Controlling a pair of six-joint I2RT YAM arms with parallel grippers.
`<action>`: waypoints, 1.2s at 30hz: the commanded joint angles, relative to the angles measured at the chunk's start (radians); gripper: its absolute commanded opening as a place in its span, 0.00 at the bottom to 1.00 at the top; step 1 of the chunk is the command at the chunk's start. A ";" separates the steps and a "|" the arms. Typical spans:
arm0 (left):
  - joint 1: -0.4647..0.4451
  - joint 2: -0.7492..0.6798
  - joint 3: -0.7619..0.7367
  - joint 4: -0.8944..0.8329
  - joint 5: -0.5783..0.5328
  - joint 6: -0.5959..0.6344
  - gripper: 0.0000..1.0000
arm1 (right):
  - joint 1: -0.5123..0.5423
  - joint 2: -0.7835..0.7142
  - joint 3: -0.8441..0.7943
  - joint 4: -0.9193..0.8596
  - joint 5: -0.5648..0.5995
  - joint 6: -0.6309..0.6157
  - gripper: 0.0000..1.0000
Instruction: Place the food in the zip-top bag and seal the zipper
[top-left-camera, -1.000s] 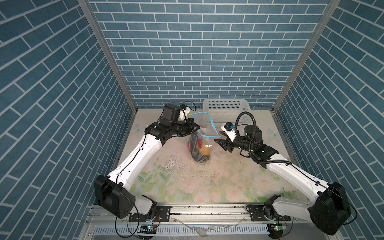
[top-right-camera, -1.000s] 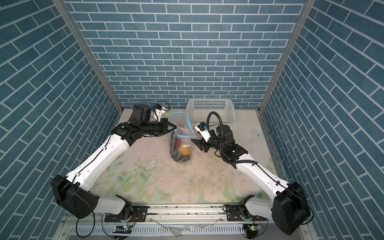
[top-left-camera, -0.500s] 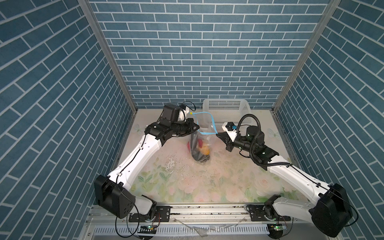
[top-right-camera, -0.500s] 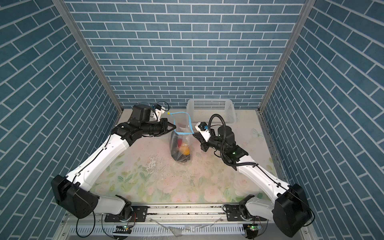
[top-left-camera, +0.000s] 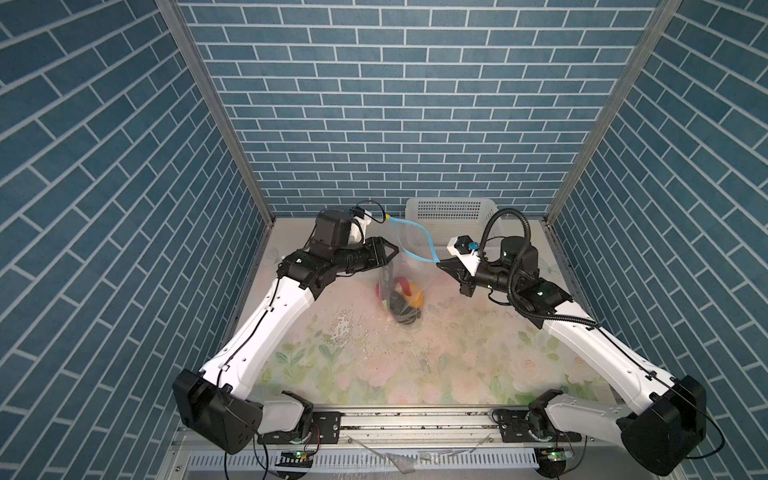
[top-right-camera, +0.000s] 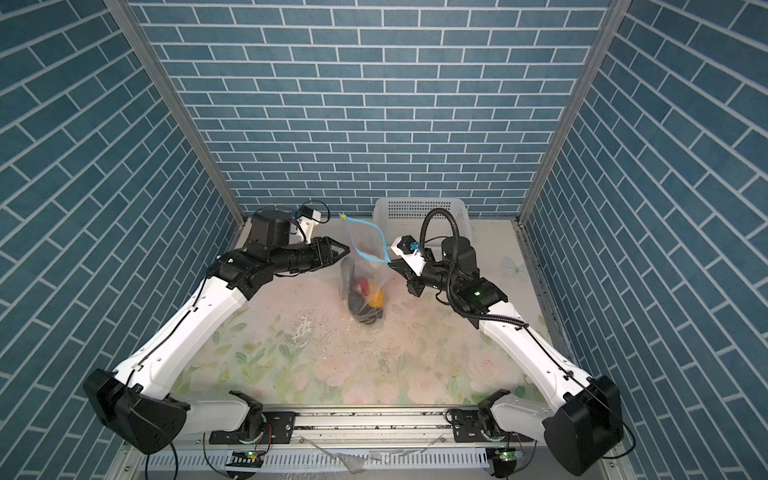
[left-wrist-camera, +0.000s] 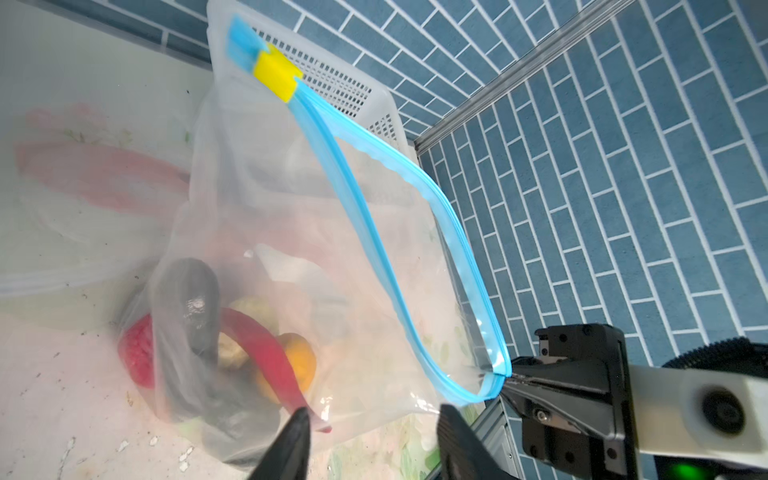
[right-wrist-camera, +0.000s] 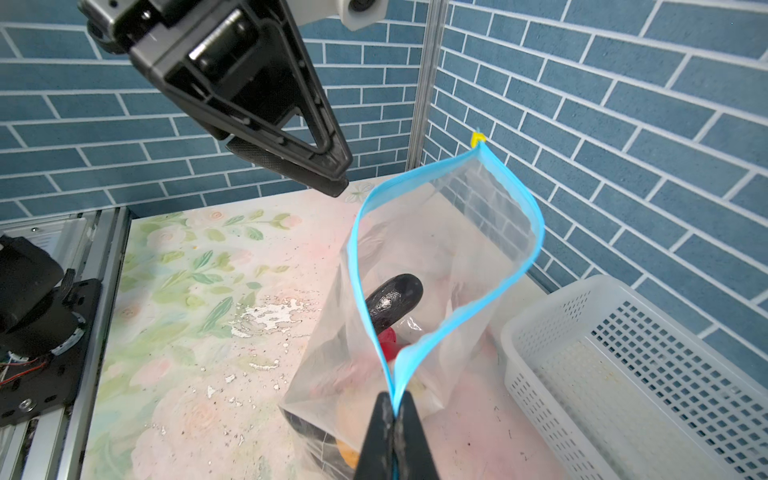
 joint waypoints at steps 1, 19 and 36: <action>0.006 -0.050 -0.031 0.031 0.003 0.164 0.62 | -0.022 0.023 0.110 -0.132 -0.084 -0.118 0.00; 0.149 -0.059 -0.314 0.308 0.376 0.743 0.75 | -0.142 0.118 0.337 -0.555 -0.279 -0.386 0.00; 0.267 0.257 -0.052 0.314 0.622 1.016 0.80 | -0.247 0.125 0.304 -0.577 -0.509 -0.500 0.00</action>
